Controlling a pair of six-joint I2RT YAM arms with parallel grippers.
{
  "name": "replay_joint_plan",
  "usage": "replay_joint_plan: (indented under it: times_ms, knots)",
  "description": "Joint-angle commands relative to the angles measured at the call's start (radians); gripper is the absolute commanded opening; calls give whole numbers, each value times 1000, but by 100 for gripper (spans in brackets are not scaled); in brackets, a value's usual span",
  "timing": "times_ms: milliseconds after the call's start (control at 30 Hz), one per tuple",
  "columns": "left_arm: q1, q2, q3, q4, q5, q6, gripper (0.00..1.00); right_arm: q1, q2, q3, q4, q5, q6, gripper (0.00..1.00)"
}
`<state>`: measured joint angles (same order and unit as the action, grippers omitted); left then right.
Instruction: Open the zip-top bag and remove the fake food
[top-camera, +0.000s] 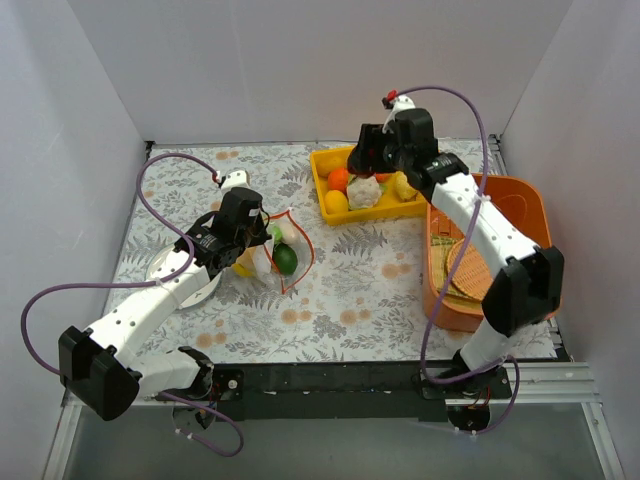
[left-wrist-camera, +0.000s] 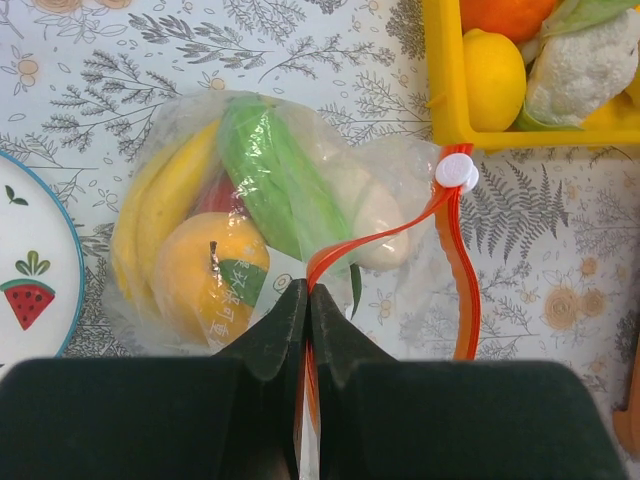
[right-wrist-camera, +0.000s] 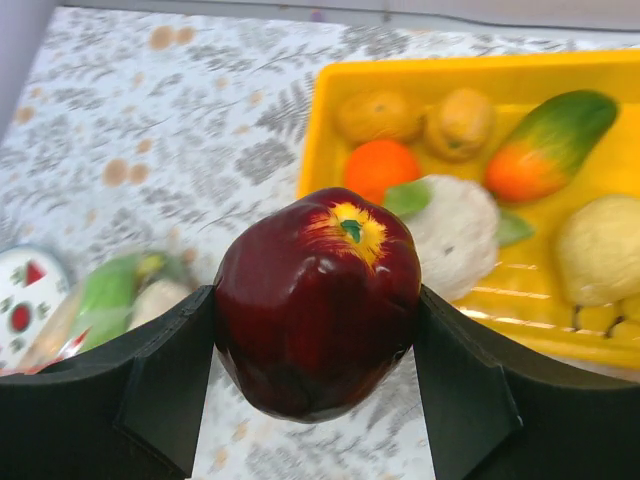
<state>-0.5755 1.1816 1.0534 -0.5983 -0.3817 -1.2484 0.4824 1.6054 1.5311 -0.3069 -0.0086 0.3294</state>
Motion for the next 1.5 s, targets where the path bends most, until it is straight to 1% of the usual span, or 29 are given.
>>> replay_joint_plan:
  times_ms: [0, 33, 67, 200, 300, 433, 633, 667, 733, 767, 867, 967, 1067, 1200, 1300, 1367, 1400, 1433, 1467]
  knots:
    - [6, -42, 23, -6, 53, 29, 0, -119, 187, 197, -63, 71, -102, 32]
    - [6, -42, 29, -8, 64, 30, 0, -137, 221, 227, -63, 90, -108, 32]
    - [6, -46, 30, -6, 73, 35, 0, -172, 294, 300, -72, 99, -113, 31]
    - [6, -51, 31, 14, 122, 50, 0, -237, 467, 486, -103, 136, -130, 31]
    - [6, -46, 40, 17, 139, 70, 0, -263, 556, 578, -116, 177, -147, 31]
    - [6, -53, 43, 23, 153, 90, 0, -289, 602, 606, -104, 223, -158, 36]
    - [6, -56, 43, 35, 170, 112, 0, -301, 634, 606, -101, 245, -184, 54]
    - [6, -56, 42, 35, 171, 112, 0, -301, 637, 604, -100, 240, -185, 63]
    - [6, -56, 42, 38, 175, 116, 0, -300, 639, 606, -98, 237, -188, 71]
    - [6, -54, 42, 38, 178, 116, 0, -300, 640, 606, -98, 236, -188, 79]
    - [6, -56, 39, 43, 184, 116, 0, -300, 636, 618, -103, 226, -196, 89]
    - [6, -54, 37, 48, 190, 116, 0, -300, 623, 627, -106, 223, -204, 94]
    - [6, -54, 37, 49, 193, 116, 0, -301, 599, 629, -109, 222, -208, 97]
    - [6, -54, 39, 49, 190, 116, 0, -297, 553, 624, -136, 208, -194, 96]
    - [6, -54, 48, 45, 190, 115, 0, -272, 489, 609, -162, 207, -178, 92]
    - [6, -51, 53, 45, 193, 115, 0, -237, 415, 571, -192, 210, -168, 86]
    - [6, -47, 59, 45, 191, 116, 0, -222, 384, 545, -196, 205, -162, 83]
    - [6, -43, 62, 43, 193, 119, 0, -205, 313, 472, -183, 184, -159, 79]
    - [5, -34, 66, 42, 191, 121, 0, -162, 274, 428, -175, 179, -152, 77]
